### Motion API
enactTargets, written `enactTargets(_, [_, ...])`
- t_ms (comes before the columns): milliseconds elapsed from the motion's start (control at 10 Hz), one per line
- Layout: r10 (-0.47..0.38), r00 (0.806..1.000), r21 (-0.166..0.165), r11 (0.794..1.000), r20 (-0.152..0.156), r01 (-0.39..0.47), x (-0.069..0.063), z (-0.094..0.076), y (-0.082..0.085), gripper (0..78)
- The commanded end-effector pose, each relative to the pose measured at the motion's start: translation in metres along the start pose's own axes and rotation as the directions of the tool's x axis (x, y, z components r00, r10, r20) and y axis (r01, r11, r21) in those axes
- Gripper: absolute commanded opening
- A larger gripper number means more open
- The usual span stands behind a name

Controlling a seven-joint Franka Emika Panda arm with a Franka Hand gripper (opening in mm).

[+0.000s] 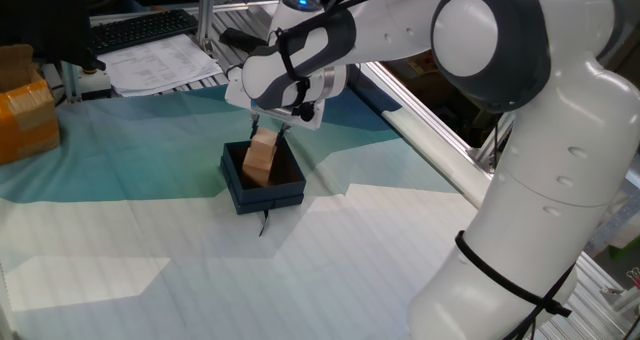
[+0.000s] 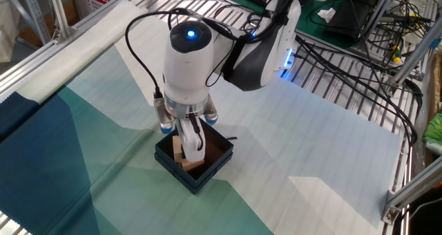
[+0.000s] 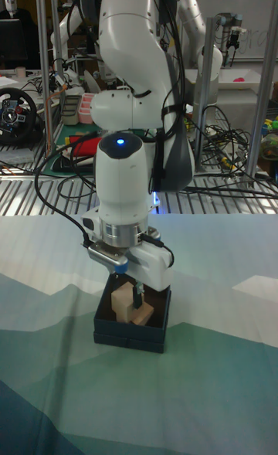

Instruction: Take everything out of the gift box

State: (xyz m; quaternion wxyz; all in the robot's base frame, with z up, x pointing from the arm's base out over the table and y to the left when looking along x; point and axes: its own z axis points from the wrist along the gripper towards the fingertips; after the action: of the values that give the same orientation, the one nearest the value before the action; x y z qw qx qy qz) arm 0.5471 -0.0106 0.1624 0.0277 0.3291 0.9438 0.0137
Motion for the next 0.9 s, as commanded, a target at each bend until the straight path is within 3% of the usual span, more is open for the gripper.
enactTargets(100, [-0.061,0.998,-0.001,0.998,0.005,0.061,0.001,-0.013,0.003,1.3])
enactTargets(600, [-0.178,0.984,0.004,0.984,0.000,0.178,0.025,-0.041,0.028,1.3])
enactTargets(900, [-0.197,0.980,0.003,0.980,-0.003,0.197,0.047,-0.053,0.047,1.3])
